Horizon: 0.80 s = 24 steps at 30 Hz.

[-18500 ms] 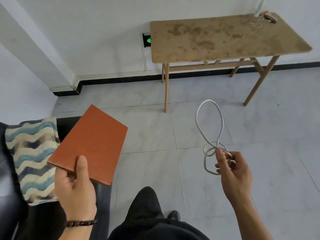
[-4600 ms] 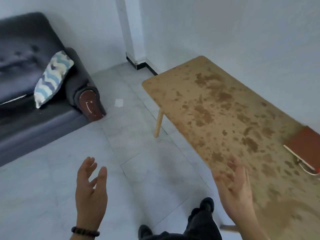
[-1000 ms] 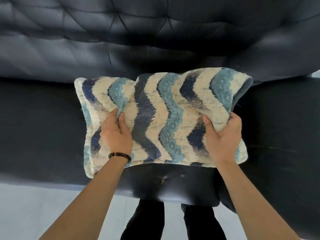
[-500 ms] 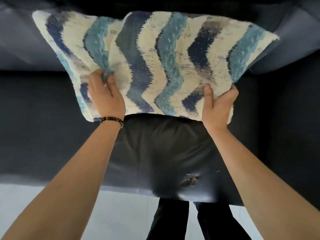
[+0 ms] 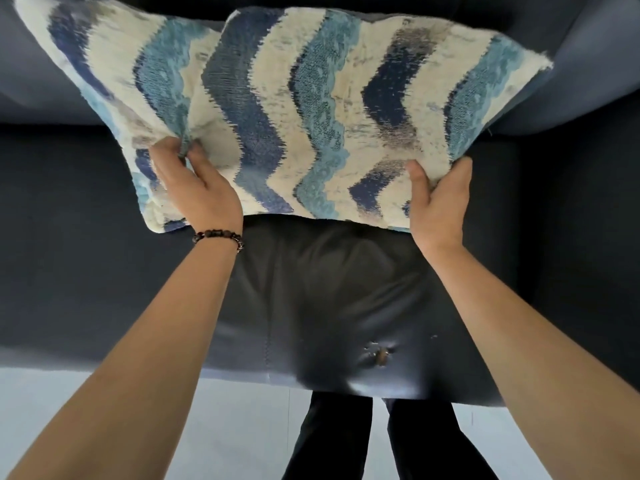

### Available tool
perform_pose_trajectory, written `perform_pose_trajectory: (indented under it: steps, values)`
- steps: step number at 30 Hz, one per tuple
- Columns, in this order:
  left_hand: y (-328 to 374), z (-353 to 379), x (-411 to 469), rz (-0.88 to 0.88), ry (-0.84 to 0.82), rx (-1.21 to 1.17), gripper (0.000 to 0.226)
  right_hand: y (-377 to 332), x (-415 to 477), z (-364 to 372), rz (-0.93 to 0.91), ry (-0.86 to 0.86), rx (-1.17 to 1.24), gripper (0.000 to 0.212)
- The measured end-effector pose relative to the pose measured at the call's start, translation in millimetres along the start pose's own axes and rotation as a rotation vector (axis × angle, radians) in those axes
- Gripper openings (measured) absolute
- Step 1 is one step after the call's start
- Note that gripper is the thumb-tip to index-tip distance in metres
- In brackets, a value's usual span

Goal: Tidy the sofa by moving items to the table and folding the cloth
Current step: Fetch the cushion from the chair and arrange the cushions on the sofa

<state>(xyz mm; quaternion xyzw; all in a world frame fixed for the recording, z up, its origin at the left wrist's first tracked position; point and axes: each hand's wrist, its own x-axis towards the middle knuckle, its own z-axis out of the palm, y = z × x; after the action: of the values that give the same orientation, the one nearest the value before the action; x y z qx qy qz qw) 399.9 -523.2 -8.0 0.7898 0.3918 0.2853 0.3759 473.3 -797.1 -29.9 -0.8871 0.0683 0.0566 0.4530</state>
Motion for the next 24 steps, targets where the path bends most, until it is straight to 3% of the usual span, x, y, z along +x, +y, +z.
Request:
perform_pose_trajectory:
  steps: [2, 5, 9, 13, 16, 18, 21, 24]
  values:
    - [-3.4, 0.1, 5.5, -0.04, -0.068, -0.004, 0.028, 0.7, 2.9, 6.2, 0.005, -0.038, 0.009, 0.044]
    - [-10.6, 1.4, 12.3, -0.12, -0.277, 0.086, 0.051, 2.8, 12.6, 16.7, 0.033, -0.155, -0.101, 0.073]
    - [-19.4, 1.5, -7.9, -0.033, -0.412, 0.18, 0.076, 0.7, 10.4, 20.3, 0.09, -0.199, -0.215, 0.087]
    - [-37.3, -3.2, -38.1, -0.136, -0.519, 0.372, 0.068, 9.6, -9.1, 5.6, 0.183, -0.352, -0.209, 0.092]
    - [-23.5, -17.6, -60.7, -0.243, -0.597, 0.368, 0.058, 8.0, -26.4, -13.8, 0.184, -0.502, -0.299, 0.088]
    - [4.5, -35.1, -78.6, -0.269, -0.597, 0.276, 0.053, -5.9, -42.2, -33.7, 0.155, -0.568, -0.236, 0.076]
    - [67.8, -83.6, -114.9, -0.287, -0.556, 0.163, 0.047, -44.8, -79.1, -83.3, 0.025, -0.579, -0.12, 0.059]
    - [139.4, -155.4, -157.6, -0.298, -0.532, 0.136, 0.047, -86.8, -126.0, -149.8, -0.011, -0.579, -0.072, 0.057]
